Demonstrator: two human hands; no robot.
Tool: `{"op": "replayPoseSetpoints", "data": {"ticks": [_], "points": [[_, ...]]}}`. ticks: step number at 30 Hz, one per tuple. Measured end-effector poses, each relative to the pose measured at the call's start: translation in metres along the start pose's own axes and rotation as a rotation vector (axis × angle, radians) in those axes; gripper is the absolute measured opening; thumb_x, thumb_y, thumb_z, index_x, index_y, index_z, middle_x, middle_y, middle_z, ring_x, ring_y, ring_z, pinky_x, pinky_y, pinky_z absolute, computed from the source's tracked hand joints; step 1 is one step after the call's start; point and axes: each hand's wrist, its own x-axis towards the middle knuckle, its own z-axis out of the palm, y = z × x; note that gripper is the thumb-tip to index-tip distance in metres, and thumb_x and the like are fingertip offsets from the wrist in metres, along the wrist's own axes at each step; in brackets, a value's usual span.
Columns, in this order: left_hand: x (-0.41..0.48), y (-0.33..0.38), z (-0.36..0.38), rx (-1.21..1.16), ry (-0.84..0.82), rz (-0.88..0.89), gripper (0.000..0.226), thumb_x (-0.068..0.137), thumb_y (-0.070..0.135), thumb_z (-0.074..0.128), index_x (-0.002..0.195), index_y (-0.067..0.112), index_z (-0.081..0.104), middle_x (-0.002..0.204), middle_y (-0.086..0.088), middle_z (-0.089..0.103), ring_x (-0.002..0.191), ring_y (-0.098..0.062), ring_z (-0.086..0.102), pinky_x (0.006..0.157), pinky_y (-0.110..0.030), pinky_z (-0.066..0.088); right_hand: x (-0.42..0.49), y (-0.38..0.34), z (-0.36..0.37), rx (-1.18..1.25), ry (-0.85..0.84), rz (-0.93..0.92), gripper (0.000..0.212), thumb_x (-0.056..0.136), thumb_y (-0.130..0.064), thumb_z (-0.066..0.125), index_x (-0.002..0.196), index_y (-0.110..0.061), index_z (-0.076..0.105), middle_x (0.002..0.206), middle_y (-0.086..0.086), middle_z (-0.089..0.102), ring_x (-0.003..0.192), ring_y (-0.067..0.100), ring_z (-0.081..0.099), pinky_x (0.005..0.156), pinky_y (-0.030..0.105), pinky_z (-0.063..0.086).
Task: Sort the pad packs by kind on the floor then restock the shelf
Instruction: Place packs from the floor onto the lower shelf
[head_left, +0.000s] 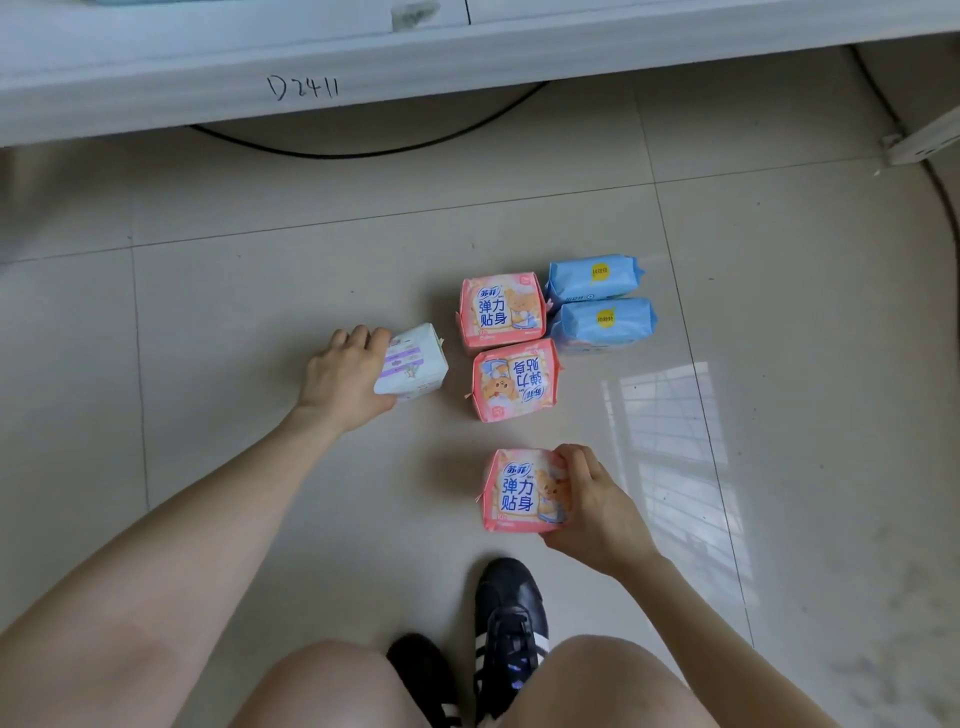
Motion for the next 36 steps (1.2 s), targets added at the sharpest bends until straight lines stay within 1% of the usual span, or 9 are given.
{"op": "replayPoseSetpoints", "data": {"ticks": [4,6,9,12,21,26,30,33,36], "points": [[-0.03,0.002,-0.032,-0.035,0.009,-0.019,0.072,0.068,0.046,0.077,0.126,0.016,0.047,0.114,-0.005,0.054,0.11,-0.028,0.048,0.073,-0.04,0.05,-0.02,-0.016,-0.028,0.032,0.02,0.021,0.079,0.062,-0.03,0.083,0.127,-0.014,0.041,0.124,-0.002,0.049,0.103,0.018,0.058,0.059,0.024,0.045],[-0.047,0.003,-0.054,-0.032,0.001,-0.019,0.072,0.067,0.049,0.078,0.125,0.018,0.047,0.113,-0.004,0.055,0.109,-0.028,0.049,0.073,-0.039,0.05,-0.032,-0.03,-0.047,0.047,0.048,0.033,0.078,0.061,-0.029,0.082,0.126,-0.014,0.042,0.123,-0.004,0.049,0.102,0.02,0.058,0.058,0.026,0.042],[-0.074,0.005,-0.09,-0.032,-0.007,-0.012,0.072,0.065,0.051,0.078,0.123,0.019,0.048,0.111,-0.003,0.056,0.107,-0.027,0.051,0.073,-0.038,0.048,-0.051,-0.055,-0.081,0.069,0.089,0.038,0.078,0.059,-0.032,0.082,0.125,-0.015,0.043,0.12,-0.005,0.05,0.099,0.021,0.058,0.059,0.029,0.045],[-0.102,0.009,-0.13,-0.039,-0.004,-0.015,0.072,0.064,0.049,0.079,0.122,0.02,0.049,0.111,-0.002,0.056,0.106,-0.027,0.051,0.073,-0.039,0.049,-0.07,-0.083,-0.119,0.081,0.107,0.024,0.08,0.058,-0.035,0.083,0.125,-0.015,0.044,0.119,-0.004,0.05,0.099,0.021,0.058,0.06,0.029,0.045],[-0.189,0.013,-0.275,-0.107,0.07,-0.05,0.072,0.06,0.046,0.082,0.12,0.021,0.052,0.108,-0.003,0.059,0.104,-0.027,0.053,0.073,-0.04,0.05,-0.126,-0.178,-0.241,0.107,0.082,-0.032,0.09,0.054,-0.043,0.088,0.126,-0.015,0.042,0.117,-0.004,0.051,0.097,0.017,0.057,0.066,0.027,0.044],[-0.243,0.008,-0.357,-0.14,0.116,-0.073,0.071,0.059,0.046,0.081,0.12,0.023,0.051,0.11,0.0,0.059,0.106,-0.025,0.053,0.075,-0.04,0.05,-0.158,-0.239,-0.307,0.106,0.081,-0.071,0.088,0.056,-0.034,0.085,0.129,-0.019,0.041,0.119,-0.005,0.05,0.098,0.019,0.057,0.07,0.033,0.05],[-0.288,-0.005,-0.421,-0.137,0.15,-0.074,0.073,0.059,0.049,0.079,0.122,0.026,0.049,0.114,0.002,0.059,0.11,-0.023,0.053,0.075,-0.036,0.046,-0.187,-0.287,-0.35,0.108,0.089,-0.077,0.088,0.054,-0.03,0.085,0.13,-0.019,0.042,0.117,-0.005,0.047,0.1,0.021,0.057,0.08,0.04,0.053],[-0.322,-0.018,-0.469,-0.126,0.182,-0.068,0.077,0.058,0.051,0.079,0.124,0.026,0.048,0.116,0.002,0.06,0.109,-0.024,0.055,0.072,-0.033,0.04,-0.212,-0.322,-0.377,0.14,0.116,-0.125,0.09,0.051,-0.029,0.087,0.129,-0.019,0.043,0.111,-0.01,0.044,0.1,0.017,0.056,0.083,0.04,0.053],[-0.36,-0.032,-0.515,-0.119,0.225,-0.057,0.08,0.057,0.056,0.079,0.125,0.028,0.047,0.119,0.003,0.061,0.108,-0.023,0.057,0.07,-0.032,0.039,-0.237,-0.359,-0.404,0.115,0.125,-0.176,0.093,0.05,-0.032,0.088,0.13,-0.019,0.043,0.112,-0.007,0.047,0.099,0.017,0.057,0.084,0.039,0.053]]}}
